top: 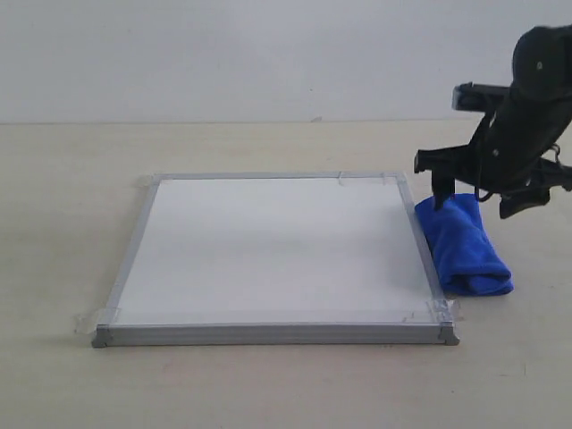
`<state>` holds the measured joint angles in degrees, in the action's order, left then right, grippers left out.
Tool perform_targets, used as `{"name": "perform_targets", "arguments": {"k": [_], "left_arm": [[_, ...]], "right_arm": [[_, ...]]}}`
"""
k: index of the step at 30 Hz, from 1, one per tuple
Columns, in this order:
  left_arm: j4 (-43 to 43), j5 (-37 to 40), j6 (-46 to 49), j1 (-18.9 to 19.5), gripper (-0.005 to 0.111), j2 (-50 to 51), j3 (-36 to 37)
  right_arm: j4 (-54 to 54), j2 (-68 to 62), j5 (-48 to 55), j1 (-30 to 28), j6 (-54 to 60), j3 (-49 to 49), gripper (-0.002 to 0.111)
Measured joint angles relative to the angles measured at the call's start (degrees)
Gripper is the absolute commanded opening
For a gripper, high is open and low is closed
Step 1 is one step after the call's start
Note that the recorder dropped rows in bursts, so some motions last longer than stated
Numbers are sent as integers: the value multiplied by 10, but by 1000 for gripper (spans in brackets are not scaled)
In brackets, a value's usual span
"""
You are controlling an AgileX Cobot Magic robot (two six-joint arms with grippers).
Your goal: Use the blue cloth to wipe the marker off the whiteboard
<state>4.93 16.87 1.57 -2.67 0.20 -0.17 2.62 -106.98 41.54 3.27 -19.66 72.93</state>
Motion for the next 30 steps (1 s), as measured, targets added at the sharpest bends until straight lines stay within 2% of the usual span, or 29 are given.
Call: {"name": "perform_targets", "arguments": {"k": [3,5,8,13,17,22,27,30], "left_arm": [[0,0,0,0,5,0,0],[0,0,0,0,5,0,0],[0,0,0,0,5,0,0],[0,0,0,0,5,0,0],[0,0,0,0,5,0,0],[0,0,0,0,5,0,0],[0,0,0,0,5,0,0],[0,0,0,0,5,0,0]], "right_arm": [[1,39,26,0,17,7,52],[12,65,44,0,32,7,34],[24,94,77,0,47,7,1],[29,136,137,0,92,4,0],[30,181,147,1,129,-38,0],[9,277,83,18,187,-146,0],[-32,379,-6,61,222,-252,0],[-43,421,-17,76,226,-289,0]]}}
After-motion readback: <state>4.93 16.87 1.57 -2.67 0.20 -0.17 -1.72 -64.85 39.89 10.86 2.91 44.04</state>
